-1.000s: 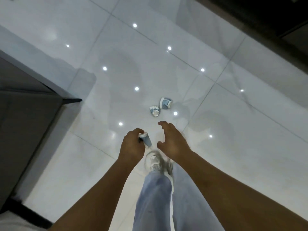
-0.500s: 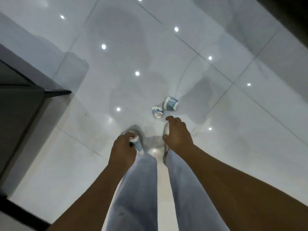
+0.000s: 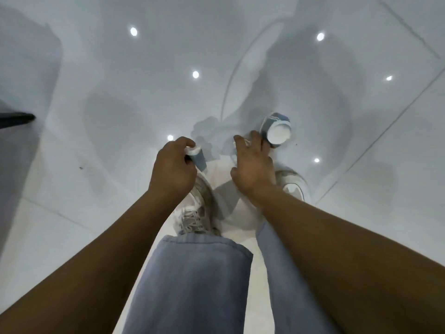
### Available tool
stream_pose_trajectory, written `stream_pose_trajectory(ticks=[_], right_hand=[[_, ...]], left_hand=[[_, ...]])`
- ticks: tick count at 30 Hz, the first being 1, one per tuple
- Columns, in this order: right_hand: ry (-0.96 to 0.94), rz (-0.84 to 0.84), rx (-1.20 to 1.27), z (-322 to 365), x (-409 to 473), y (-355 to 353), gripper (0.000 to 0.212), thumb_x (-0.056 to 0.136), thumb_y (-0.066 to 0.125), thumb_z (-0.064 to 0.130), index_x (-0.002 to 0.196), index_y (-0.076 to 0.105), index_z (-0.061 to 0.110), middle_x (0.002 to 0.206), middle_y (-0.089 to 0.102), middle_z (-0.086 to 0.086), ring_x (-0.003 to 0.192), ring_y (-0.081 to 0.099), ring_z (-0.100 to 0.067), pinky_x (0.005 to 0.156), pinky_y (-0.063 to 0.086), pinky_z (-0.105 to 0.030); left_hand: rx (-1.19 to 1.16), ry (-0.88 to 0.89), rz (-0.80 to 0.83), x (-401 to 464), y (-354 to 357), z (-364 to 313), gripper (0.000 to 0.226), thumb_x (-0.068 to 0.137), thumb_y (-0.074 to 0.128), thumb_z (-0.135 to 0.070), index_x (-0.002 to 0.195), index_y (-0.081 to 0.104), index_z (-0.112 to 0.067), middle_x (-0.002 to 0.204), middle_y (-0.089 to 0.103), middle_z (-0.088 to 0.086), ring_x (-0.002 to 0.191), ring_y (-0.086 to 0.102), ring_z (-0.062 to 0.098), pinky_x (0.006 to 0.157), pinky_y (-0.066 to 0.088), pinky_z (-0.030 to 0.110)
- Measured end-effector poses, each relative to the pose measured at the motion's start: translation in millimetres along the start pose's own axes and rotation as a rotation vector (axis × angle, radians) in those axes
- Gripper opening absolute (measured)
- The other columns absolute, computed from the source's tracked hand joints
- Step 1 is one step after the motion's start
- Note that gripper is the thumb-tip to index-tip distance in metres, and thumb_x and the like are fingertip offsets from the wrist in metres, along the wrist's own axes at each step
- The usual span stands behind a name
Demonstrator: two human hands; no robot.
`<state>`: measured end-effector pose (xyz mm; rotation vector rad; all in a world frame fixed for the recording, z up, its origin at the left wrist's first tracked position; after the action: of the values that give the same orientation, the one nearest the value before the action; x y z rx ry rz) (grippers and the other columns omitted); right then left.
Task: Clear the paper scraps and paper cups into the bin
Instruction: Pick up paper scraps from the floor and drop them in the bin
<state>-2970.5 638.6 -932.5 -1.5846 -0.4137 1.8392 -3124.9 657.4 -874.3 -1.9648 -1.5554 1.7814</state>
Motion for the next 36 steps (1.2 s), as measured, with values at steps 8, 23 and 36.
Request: stream_pose_trajectory(ticks=[8, 23, 36], right_hand=[[-0.028, 0.011, 0.087, -9.7, -19.8, -3.8, 0.067, 0.082, 0.056, 0.000, 0.139, 0.034, 0.025, 0.143, 0.030, -0.006, 0.123, 0.032, -0.028, 0.082, 0.049, -0.038], [0.037, -0.180, 0.377, 18.7, -250.7, -329.8, 0.060, 0.086, 0.060, 0.012, 0.140, 0.037, 0.025, 0.137, 0.040, -0.005, 0.117, 0.041, -0.024, 0.089, 0.045, -0.033], [0.310, -0.371, 0.647, 29.9, -478.7, -429.4, 0.061, 0.084, 0.063, 0.013, 0.139, 0.040, 0.025, 0.128, 0.045, -0.007, 0.115, 0.046, -0.027, 0.090, 0.046, -0.034]], left_hand=[[0.019, -0.028, 0.063, -11.4, 3.5, 2.9, 0.035, 0.088, 0.045, 0.004, 0.115, 0.061, -0.013, 0.112, 0.061, 0.007, 0.089, 0.048, 0.014, 0.076, 0.034, 0.020], [0.125, 0.324, 0.084, -203.1, -213.4, -231.3, 0.030, 0.084, 0.044, 0.004, 0.108, 0.061, -0.004, 0.104, 0.062, 0.015, 0.095, 0.056, 0.030, 0.077, 0.041, 0.029], [0.301, 0.753, 0.211, -392.1, -310.7, -338.9, 0.019, 0.089, 0.042, -0.002, 0.087, 0.061, 0.000, 0.092, 0.061, 0.013, 0.090, 0.058, 0.026, 0.071, 0.039, 0.024]])
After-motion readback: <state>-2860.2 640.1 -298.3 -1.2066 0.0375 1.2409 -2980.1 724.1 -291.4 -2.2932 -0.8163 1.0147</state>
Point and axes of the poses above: each hand's wrist, its own x-axis towards the middle knuckle, its own y-axis out of the palm, z = x × y, the point moved 1 cm from there along x, towards the middle knuckle
